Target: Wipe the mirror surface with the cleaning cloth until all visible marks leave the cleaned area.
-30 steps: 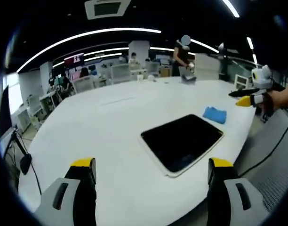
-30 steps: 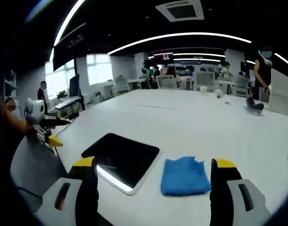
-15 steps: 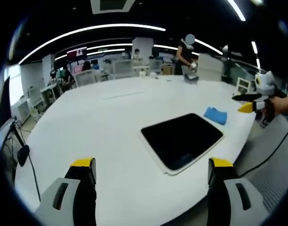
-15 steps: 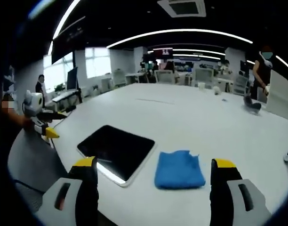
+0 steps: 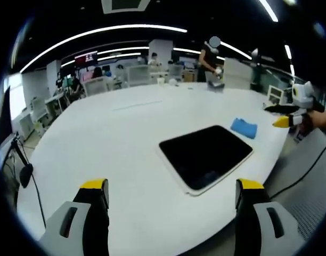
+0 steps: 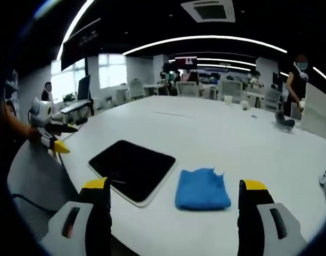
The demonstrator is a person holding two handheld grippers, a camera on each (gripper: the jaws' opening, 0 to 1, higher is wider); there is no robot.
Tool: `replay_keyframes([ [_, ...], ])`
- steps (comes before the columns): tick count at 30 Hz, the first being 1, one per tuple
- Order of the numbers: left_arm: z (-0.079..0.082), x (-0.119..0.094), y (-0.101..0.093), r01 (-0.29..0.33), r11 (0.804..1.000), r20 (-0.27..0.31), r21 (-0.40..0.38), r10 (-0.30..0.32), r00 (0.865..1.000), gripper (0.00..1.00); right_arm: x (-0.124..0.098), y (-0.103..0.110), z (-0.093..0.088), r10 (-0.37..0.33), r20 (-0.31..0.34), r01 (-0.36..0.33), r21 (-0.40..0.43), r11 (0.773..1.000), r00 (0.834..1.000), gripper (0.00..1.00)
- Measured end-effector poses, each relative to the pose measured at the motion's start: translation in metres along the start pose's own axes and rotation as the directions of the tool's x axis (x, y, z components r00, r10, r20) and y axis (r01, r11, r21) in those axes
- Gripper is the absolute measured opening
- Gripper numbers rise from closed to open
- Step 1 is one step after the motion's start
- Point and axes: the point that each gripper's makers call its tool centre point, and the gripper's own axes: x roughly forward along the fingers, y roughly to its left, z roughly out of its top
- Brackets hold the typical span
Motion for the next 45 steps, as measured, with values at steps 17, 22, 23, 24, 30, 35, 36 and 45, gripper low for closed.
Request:
replay_keyframes([
  [17, -0.003, 0.002, -0.005, 0.023, 1.000, -0.019, 0.010, -0.023, 1.000, 0.99, 0.002, -0.002, -0.003, 0.007, -0.010, -0.006, 0.067, 0.998, 1.000, 1.00],
  [22, -0.003, 0.001, 0.001, 0.004, 1.000, -0.013, -0.018, -0.004, 1.000, 0.99, 0.002, -0.003, -0.003, 0.000, -0.013, 0.001, 0.050, 0.999, 1.000, 1.00],
  [23, -0.006, 0.003, 0.000, 0.009, 1.000, -0.030, -0.011, -0.009, 0.999, 0.99, 0.003, -0.003, -0.003, 0.000, -0.015, 0.000, 0.051, 0.999, 1.000, 1.00],
  [24, -0.008, 0.003, -0.002, 0.015, 1.000, -0.045, 0.003, -0.014, 0.999, 0.99, 0.003, -0.003, -0.003, 0.000, -0.012, 0.000, 0.052, 0.999, 1.000, 1.00],
  [30, -0.008, 0.002, 0.003, 0.002, 0.999, -0.032, -0.051, -0.003, 0.999, 0.99, 0.003, -0.003, -0.008, -0.003, -0.030, 0.004, 0.063, 0.998, 1.000, 1.00],
  [35, -0.009, 0.002, -0.001, 0.015, 1.000, -0.039, -0.027, -0.016, 0.999, 0.99, 0.004, 0.000, -0.015, -0.005, -0.076, 0.006, 0.014, 1.000, 0.997, 1.00],
  [36, -0.009, 0.002, -0.001, 0.016, 0.999, -0.042, -0.028, -0.017, 0.999, 0.99, 0.004, -0.004, -0.018, -0.017, -0.084, 0.020, 0.030, 0.999, 0.996, 1.00],
  [45, -0.010, 0.002, -0.002, 0.015, 1.000, -0.044, -0.028, -0.016, 0.999, 0.99, 0.002, -0.013, -0.029, -0.041, -0.123, 0.051, 0.078, 0.996, 0.992, 1.00],
])
